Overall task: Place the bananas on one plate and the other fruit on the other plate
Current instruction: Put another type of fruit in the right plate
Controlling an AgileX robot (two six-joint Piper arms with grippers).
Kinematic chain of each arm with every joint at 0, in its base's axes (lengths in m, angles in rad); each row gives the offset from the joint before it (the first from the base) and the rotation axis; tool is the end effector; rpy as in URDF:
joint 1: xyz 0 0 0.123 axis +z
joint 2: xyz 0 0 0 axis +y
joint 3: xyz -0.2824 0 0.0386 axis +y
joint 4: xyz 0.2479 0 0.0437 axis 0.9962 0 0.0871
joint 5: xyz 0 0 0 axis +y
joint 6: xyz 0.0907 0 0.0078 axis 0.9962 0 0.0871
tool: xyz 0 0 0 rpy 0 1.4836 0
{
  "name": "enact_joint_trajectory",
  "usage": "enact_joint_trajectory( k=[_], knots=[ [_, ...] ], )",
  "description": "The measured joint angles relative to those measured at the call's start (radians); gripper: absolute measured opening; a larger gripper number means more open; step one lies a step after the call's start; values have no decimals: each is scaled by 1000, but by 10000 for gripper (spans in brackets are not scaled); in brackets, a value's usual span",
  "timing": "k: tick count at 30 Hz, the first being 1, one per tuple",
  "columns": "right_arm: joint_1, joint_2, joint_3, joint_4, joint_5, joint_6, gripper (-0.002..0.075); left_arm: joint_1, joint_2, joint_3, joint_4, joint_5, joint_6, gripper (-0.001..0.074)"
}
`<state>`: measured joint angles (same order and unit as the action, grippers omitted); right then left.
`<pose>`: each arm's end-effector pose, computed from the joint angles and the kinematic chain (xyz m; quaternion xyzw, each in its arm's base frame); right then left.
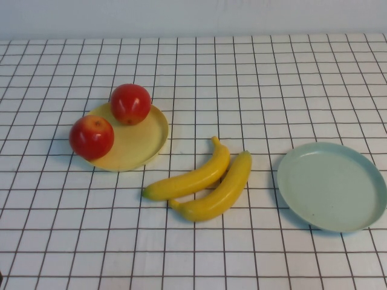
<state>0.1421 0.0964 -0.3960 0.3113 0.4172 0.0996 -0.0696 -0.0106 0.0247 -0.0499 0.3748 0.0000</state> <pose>0.0349 0.0164 0.3023 0.0429 0.7102 0.2256 0.6655 0.0523 -0.0053 0.1717 0.0147 0.8051 -0.0417 0.5915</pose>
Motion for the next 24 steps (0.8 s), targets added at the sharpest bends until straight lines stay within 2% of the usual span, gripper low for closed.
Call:
enact_joint_trajectory(
  k=[3,5,7,11,18,24],
  knots=[
    [0,108,-34,9,13,-37,466,0,0,0,0,0,0,-4],
    [0,203,-95,8,68,-73,589,0,0,0,0,0,0,-4],
    [0,325,-174,17,140,-107,650,0,0,0,0,0,0,-4],
    [0,560,-330,103,281,-195,684,0,0,0,0,0,0,-4],
    [3,993,-635,332,549,-339,689,0,0,0,0,0,0,-4],
    [79,1304,-875,306,747,-293,690,0,0,0,0,0,0,-4]
  ],
)
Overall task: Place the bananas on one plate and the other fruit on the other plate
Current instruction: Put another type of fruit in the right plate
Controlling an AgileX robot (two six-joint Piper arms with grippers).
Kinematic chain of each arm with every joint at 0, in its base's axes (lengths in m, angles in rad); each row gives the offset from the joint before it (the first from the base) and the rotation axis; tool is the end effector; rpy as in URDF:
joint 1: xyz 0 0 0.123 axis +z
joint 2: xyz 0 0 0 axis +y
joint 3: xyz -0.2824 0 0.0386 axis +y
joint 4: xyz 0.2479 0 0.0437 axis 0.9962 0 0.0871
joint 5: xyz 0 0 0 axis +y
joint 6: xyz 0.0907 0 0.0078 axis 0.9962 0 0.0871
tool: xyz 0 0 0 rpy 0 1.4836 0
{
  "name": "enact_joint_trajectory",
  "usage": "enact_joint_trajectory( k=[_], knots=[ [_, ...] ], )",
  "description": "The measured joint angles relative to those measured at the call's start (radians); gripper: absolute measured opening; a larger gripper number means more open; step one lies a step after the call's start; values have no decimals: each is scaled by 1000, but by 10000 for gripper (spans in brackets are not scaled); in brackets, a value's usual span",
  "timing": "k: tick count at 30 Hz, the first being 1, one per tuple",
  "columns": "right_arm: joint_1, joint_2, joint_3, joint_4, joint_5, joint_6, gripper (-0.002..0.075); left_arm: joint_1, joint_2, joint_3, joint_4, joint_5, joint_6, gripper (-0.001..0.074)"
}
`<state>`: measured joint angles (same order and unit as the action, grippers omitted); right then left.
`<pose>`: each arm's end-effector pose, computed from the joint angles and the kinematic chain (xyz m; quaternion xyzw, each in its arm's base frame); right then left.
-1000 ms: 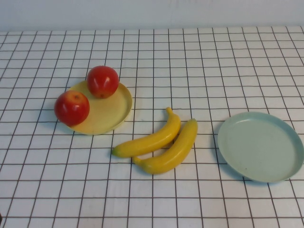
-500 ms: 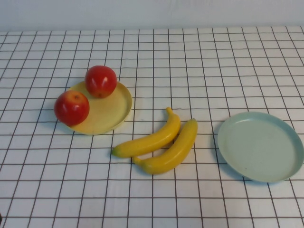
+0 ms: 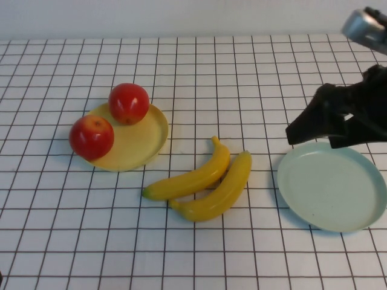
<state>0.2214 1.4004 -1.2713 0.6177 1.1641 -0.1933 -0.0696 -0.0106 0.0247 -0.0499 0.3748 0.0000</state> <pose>0.2573 0.1076 0.3496 -0.1267 0.9307 0.2987 0.1686 0.0523 -0.0053 0.1717 0.0147 0.8051 -0.0417 0.5915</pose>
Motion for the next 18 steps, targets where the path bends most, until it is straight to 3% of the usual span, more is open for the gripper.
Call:
enact_joint_trajectory(
  k=[9,18],
  knots=[
    [231,282,-322,-392,66,306,690,0,0,0,0,0,0,-4],
    [273,517,-503,-408,67,428,690,0,0,0,0,0,0,-4]
  ],
)
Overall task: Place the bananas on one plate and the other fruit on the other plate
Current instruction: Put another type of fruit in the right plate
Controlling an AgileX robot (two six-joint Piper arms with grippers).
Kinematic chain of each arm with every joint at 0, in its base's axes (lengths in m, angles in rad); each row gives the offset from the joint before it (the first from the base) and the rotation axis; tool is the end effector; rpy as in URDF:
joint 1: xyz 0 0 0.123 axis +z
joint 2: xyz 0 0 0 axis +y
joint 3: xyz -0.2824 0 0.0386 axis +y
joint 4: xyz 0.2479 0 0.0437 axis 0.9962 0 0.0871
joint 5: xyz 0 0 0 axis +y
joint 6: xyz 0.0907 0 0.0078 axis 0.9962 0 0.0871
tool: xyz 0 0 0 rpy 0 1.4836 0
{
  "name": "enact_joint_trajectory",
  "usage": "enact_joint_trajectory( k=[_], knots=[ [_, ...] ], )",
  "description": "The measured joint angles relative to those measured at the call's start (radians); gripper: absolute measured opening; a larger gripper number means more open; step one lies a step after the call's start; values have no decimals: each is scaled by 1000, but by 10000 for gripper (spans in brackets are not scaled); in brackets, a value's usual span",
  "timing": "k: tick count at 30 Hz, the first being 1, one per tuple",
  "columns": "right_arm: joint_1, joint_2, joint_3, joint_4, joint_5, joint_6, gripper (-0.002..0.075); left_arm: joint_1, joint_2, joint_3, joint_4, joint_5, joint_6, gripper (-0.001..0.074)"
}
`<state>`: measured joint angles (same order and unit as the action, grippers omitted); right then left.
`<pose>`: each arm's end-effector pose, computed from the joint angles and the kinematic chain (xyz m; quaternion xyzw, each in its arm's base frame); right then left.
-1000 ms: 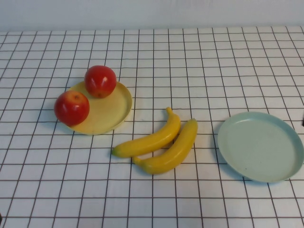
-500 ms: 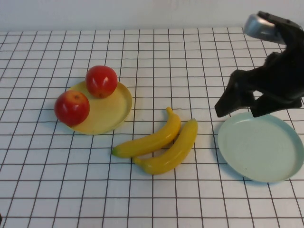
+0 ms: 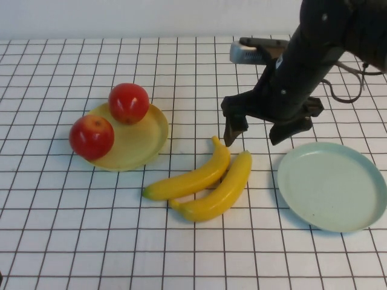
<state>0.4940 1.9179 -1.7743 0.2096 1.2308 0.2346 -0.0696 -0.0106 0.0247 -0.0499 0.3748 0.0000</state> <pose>0.3520 0.2099 0.2976 -0.1069 0.9789 0.1459 0.0948 0.0523 -0.0053 0.1717 0.0147 0.8051 -0.0417 0.5915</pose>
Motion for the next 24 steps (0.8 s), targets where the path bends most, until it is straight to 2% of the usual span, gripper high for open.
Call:
enact_joint_trajectory(
  k=[10,24],
  knots=[
    [67,127,-28,-99,0,137,690,0,0,0,14,0,0,-4],
    [79,228,-28,-94,-4,183,690,0,0,0,18,0,0,-4]
  ],
)
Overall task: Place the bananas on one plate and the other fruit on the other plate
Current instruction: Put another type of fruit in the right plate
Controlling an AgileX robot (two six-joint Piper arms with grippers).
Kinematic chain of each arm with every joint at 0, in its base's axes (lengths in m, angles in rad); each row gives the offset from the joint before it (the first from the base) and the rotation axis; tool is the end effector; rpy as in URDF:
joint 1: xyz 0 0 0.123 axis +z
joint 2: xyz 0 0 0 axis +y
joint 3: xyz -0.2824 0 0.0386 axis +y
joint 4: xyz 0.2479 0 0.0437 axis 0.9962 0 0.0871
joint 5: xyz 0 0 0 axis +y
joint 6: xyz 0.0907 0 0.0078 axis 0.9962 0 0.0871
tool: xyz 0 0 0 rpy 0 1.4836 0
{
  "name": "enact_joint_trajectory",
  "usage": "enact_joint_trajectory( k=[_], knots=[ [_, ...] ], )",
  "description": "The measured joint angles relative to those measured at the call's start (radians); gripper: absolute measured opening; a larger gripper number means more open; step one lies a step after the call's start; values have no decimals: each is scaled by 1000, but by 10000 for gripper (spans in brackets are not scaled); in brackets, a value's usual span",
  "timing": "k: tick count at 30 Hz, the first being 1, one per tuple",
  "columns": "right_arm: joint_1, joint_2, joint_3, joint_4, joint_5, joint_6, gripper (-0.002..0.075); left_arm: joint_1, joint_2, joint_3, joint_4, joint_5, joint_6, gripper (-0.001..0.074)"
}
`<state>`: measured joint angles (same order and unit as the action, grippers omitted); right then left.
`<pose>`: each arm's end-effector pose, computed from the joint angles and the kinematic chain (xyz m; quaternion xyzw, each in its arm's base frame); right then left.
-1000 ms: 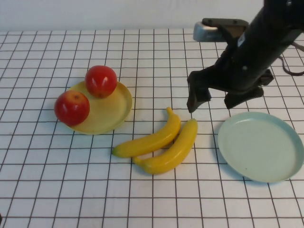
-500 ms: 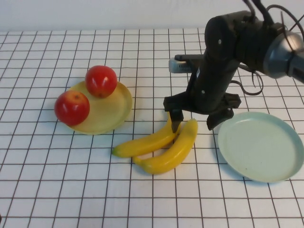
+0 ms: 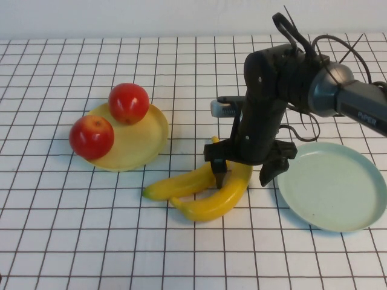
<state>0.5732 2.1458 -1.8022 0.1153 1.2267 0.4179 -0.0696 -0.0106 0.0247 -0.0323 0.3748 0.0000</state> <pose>0.3661 0.2480 0.2065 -0.0604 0.9957 0.0692 0.0123 0.0524 -0.0047 0.1716 0.0194 0.8050 -0.0343 0.5919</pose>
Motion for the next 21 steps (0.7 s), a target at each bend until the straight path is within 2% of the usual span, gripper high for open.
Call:
enact_joint_trajectory(
  k=[5,7,9,15,16,21],
  knots=[
    [0,22,0,4,-2,15,687,0,0,0,0,0,0,-4],
    [0,27,0,8,-4,18,659,0,0,0,0,0,0,-4],
    [0,28,0,8,-4,19,606,0,0,0,0,0,0,-4],
    [0,28,-2,10,-4,19,339,0,0,0,0,0,0,-4],
    [0,28,-7,10,-4,14,319,0,0,0,0,0,0,-4],
    [1,-18,-35,-32,-4,-37,319,0,0,0,0,0,0,-4]
  ],
)
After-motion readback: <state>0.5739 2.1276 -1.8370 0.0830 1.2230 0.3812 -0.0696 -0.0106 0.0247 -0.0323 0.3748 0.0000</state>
